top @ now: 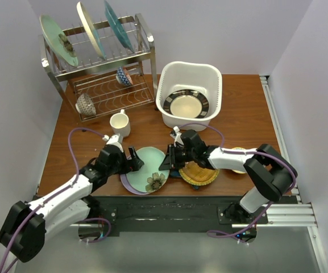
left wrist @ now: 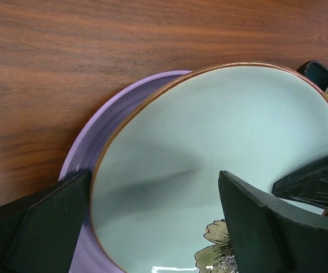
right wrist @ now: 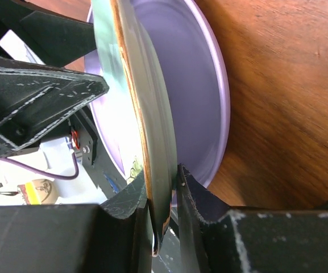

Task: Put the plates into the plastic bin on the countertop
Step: Pick up the plate at the center of the board, then place the plate in the plastic bin.

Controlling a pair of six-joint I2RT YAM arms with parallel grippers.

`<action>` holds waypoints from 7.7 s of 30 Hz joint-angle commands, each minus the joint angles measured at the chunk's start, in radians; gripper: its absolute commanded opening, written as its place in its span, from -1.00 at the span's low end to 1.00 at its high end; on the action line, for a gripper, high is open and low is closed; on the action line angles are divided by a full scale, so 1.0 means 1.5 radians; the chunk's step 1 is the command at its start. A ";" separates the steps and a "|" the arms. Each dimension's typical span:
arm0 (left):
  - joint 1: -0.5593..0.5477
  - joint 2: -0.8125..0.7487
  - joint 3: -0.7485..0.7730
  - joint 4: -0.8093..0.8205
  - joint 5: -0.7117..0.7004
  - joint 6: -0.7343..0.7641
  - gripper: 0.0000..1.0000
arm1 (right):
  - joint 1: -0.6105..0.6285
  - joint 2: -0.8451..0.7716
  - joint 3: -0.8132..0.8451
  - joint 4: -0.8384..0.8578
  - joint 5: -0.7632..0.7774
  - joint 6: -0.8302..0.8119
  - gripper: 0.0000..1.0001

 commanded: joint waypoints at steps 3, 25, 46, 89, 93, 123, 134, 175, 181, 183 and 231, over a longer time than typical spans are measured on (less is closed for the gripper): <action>-0.009 -0.053 0.072 -0.022 0.007 -0.004 0.94 | 0.005 -0.036 0.016 0.031 -0.008 -0.005 -1.00; -0.009 -0.050 0.140 -0.047 -0.004 0.027 0.96 | 0.004 -0.266 -0.022 -0.148 0.145 -0.046 -1.00; -0.008 -0.105 0.097 -0.100 -0.008 0.000 0.97 | 0.004 -0.273 0.017 -0.201 0.157 -0.091 -1.00; -0.009 -0.124 0.138 -0.183 -0.064 0.025 0.96 | -0.142 -0.216 0.209 -0.228 0.111 -0.105 -1.00; -0.009 -0.096 0.128 -0.162 -0.047 0.023 0.96 | -0.172 -0.208 0.229 -0.236 0.093 -0.115 -1.00; -0.009 0.000 0.119 -0.068 -0.002 0.042 0.94 | -0.319 -0.048 0.435 -0.196 -0.018 -0.080 -1.00; -0.009 -0.030 0.086 -0.081 -0.001 0.034 0.94 | -0.413 0.087 0.509 -0.100 -0.090 0.007 -1.00; -0.009 -0.012 0.095 -0.051 0.025 0.032 0.93 | -0.419 0.274 0.646 -0.306 -0.025 -0.095 -0.86; -0.009 -0.021 0.089 -0.049 0.021 0.031 0.93 | -0.403 0.291 0.671 -0.359 0.004 -0.134 -0.64; -0.009 -0.013 0.086 -0.039 0.025 0.030 0.93 | -0.403 0.291 0.671 -0.372 0.011 -0.145 -0.51; -0.009 -0.064 0.111 -0.205 -0.076 0.018 0.93 | -0.364 0.318 0.775 -0.615 0.212 -0.308 0.20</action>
